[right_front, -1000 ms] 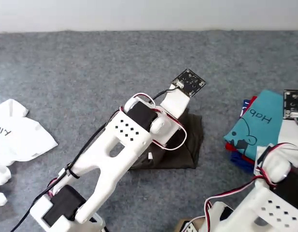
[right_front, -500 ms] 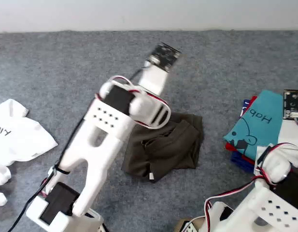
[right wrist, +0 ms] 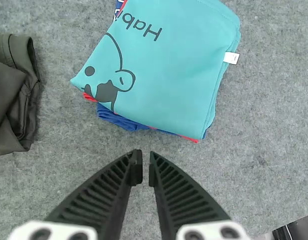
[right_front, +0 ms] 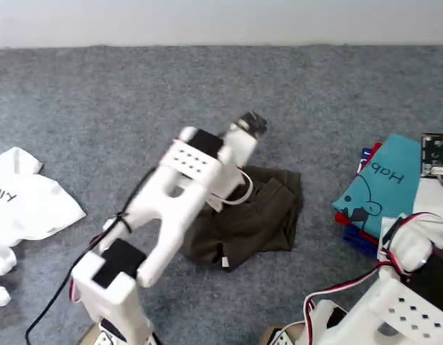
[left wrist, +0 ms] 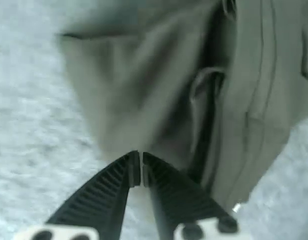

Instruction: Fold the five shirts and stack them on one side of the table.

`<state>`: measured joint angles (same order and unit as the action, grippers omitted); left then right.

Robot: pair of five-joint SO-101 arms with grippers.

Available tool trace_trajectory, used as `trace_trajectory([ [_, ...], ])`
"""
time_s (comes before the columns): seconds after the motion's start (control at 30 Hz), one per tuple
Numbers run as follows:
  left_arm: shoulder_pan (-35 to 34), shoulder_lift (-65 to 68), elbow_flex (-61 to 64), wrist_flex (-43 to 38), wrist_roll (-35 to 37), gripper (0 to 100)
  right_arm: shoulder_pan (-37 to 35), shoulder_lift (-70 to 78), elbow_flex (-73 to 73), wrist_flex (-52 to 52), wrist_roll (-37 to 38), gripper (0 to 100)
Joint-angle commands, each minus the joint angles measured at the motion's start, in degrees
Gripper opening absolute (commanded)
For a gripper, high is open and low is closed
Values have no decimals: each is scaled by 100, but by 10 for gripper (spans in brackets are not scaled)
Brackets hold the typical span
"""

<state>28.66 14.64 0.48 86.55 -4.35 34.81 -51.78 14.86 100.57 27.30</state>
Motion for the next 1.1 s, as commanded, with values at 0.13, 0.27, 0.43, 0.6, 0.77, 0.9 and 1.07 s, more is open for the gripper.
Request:
trace_trajectory([
  [0.13, 1407, -255, -954, 1011, -70, 14, 75, -57, 0, 224, -9, 43],
  [0.27, 1767, -668, -1552, 1222, -53, 14, 75, -57, 0, 224, -9, 43],
  [0.43, 1327, -888, -1569, 1187, -62, 14, 75, -57, 0, 224, -9, 43],
  [0.6, -79, -809, -1455, 791, -105, 14, 75, -57, 0, 224, -9, 43],
  [0.77, -738, -97, -1068, 738, -633, 14, 48, -22, 0, 215, -35, 43],
  [0.9, -475, 484, -927, 870, -703, 14, 48, -13, 0, 215, -44, 43],
  [1.07, 659, 607, -971, 967, -659, 14, 48, -13, 0, 215, -44, 43],
])
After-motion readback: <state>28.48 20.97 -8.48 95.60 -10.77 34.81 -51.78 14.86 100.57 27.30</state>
